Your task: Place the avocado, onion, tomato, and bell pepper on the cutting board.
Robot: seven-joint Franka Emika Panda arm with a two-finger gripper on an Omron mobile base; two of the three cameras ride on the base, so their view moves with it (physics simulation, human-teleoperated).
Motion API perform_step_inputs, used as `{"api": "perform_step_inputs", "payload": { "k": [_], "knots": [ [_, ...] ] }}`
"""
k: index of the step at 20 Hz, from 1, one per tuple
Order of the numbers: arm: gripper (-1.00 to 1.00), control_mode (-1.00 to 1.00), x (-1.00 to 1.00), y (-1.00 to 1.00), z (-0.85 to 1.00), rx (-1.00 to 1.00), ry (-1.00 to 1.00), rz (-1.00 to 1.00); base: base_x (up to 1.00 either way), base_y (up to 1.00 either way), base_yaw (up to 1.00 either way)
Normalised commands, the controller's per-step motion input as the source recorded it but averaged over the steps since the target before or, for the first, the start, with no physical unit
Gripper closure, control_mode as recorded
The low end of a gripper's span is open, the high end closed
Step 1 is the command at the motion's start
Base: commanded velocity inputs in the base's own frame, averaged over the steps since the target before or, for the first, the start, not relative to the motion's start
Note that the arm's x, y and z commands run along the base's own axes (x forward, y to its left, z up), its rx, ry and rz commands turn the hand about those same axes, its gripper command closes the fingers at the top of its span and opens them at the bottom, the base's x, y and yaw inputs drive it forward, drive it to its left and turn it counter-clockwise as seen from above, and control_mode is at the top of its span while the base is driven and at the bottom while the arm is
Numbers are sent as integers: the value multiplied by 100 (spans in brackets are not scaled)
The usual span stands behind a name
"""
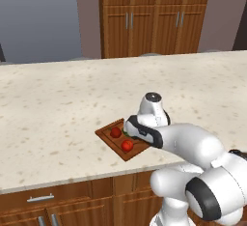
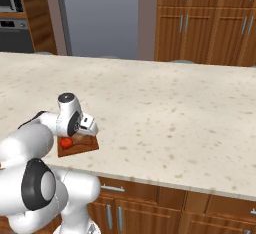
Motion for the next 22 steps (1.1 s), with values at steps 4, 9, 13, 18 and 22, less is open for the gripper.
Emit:
{"api": "perform_step_inputs", "payload": {
  "k": [4,9,13,18,22],
  "knots": [
    [100,-100,23,0,-12,3,0,0,0,0,0],
    [100,-100,19,0,-7,4,0,0,0,0,0],
    [100,-100,3,0,-24,2,1,0,0,0,0],
    [100,-100,0,0,-34,0,2,0,0,0,0],
    [100,-100,1,0,-30,0,2,0,0,0,0]
  ]
}}
